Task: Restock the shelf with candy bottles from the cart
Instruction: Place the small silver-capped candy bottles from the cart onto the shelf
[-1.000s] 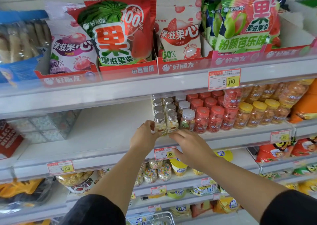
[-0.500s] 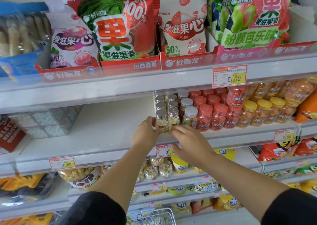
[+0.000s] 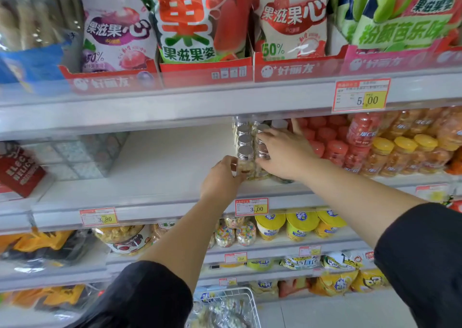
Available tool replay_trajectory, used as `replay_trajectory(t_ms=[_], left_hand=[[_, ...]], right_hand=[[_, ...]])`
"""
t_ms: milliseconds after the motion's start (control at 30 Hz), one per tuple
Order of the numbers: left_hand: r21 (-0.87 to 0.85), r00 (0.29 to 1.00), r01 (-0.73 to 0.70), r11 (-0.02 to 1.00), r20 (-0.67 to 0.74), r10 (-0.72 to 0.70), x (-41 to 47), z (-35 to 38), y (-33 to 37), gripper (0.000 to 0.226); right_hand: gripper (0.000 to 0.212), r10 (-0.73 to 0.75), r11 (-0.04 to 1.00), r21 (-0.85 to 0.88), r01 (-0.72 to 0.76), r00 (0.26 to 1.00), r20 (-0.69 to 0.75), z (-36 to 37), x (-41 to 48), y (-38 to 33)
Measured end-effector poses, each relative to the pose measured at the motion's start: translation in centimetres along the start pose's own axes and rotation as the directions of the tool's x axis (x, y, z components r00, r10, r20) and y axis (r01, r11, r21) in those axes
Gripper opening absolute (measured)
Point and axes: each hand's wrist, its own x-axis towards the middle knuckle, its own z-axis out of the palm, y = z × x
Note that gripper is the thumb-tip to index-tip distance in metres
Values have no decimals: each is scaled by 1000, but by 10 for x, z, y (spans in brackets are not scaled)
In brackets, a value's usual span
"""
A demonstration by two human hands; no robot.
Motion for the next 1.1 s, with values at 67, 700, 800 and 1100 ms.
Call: replay_trajectory(t_ms=[67, 700, 800, 1100], left_hand=[[-7, 1000, 3, 1000, 6, -3, 0, -1, 1, 30], [32, 999, -31, 999, 25, 31, -1, -3, 2, 46], [21, 999, -28, 999, 26, 28, -2, -3, 2, 45], [29, 999, -37, 999, 22, 37, -2, -5, 1, 44]], right_hand=[[64, -2, 1000, 8, 2, 1000, -1, 0, -2, 2], [53, 106, 978, 171, -121, 990, 95, -1, 23, 3], [50, 79, 978, 187, -93, 993, 85, -1, 20, 6], [43, 88, 968, 234, -95, 995, 41, 3, 23, 12]])
